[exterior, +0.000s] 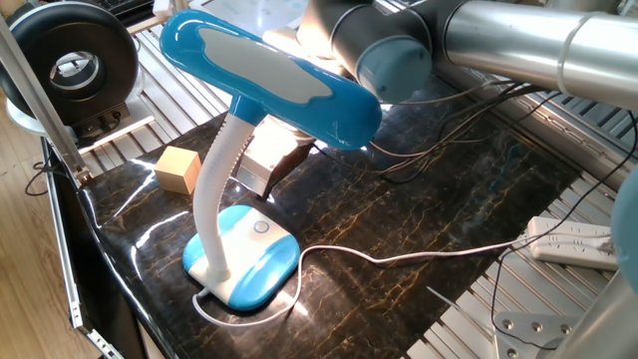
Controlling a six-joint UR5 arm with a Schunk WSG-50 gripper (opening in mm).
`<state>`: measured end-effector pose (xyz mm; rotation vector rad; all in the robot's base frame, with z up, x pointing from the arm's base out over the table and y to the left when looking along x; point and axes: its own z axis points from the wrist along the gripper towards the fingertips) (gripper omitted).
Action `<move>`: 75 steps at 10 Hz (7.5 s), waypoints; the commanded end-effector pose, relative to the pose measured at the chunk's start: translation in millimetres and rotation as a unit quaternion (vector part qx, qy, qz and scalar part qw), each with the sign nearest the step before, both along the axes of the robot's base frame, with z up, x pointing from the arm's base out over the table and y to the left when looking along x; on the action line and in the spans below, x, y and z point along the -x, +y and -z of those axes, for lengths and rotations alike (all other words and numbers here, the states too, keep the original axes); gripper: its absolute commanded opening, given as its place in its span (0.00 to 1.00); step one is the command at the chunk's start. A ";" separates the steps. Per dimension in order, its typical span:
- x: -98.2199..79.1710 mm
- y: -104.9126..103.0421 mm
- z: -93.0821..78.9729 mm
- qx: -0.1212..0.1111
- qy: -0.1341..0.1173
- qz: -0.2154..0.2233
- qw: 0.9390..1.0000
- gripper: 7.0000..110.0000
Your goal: Turn off the desk lamp by pressing the button
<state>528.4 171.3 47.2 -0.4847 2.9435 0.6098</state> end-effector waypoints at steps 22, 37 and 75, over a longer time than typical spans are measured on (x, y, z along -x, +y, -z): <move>19.9 -17.9 -5.3 0.024 0.044 0.090 0.995 0.00; 25.4 13.4 -2.6 -0.135 0.035 0.151 0.979 0.00; 19.0 50.3 8.2 -0.141 0.034 0.166 0.975 0.36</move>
